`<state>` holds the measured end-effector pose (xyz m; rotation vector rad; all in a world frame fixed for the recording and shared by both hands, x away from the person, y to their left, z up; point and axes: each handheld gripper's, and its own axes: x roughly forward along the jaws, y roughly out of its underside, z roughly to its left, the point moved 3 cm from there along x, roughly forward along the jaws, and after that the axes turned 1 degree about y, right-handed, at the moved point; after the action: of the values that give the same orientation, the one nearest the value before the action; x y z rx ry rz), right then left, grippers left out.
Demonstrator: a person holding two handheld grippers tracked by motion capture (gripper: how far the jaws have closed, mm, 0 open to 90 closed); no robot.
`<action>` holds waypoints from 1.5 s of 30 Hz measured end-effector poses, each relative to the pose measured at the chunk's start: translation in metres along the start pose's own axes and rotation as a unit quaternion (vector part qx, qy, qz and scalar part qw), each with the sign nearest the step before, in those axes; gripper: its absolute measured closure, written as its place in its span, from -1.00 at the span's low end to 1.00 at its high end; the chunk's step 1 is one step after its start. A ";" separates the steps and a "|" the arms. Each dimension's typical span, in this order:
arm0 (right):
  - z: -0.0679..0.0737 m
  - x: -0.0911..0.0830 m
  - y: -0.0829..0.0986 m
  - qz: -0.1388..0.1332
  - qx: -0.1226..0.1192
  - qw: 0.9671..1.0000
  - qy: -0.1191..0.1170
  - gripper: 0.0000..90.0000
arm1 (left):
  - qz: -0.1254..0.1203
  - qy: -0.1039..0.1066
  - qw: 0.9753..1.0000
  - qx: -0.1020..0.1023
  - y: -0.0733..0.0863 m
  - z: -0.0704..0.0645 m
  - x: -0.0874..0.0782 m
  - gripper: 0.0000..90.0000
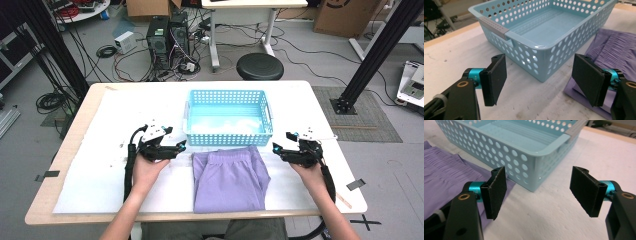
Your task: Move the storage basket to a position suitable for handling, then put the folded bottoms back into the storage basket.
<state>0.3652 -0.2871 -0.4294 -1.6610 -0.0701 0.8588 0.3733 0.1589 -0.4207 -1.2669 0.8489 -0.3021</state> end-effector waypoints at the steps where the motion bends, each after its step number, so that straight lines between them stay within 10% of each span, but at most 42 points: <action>1: -0.001 -0.002 0.002 -0.005 0.000 1.000 0.005 -0.34 | -0.003 -0.003 1.000 0.001 0.001 -0.001 -0.003 -0.38; 12: -0.002 -0.016 0.009 -0.030 -0.003 0.999 0.040 -0.36 | -0.003 -0.011 1.000 -0.004 0.017 -0.013 -0.023 -0.39; 27: 0.018 -0.030 0.017 -0.050 -0.016 0.998 0.030 -0.36 | -0.013 -0.004 1.000 0.005 0.022 -0.034 -0.028 -0.38; 45: 0.040 -0.036 0.024 -0.048 -0.019 0.999 0.014 -0.40 | 0.017 0.061 0.996 -0.059 0.028 -0.075 -0.020 -0.37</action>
<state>0.3070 -0.2782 -0.4338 -1.6914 -0.1467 0.7660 0.3008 0.1272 -0.4423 -1.3522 1.0048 -0.3085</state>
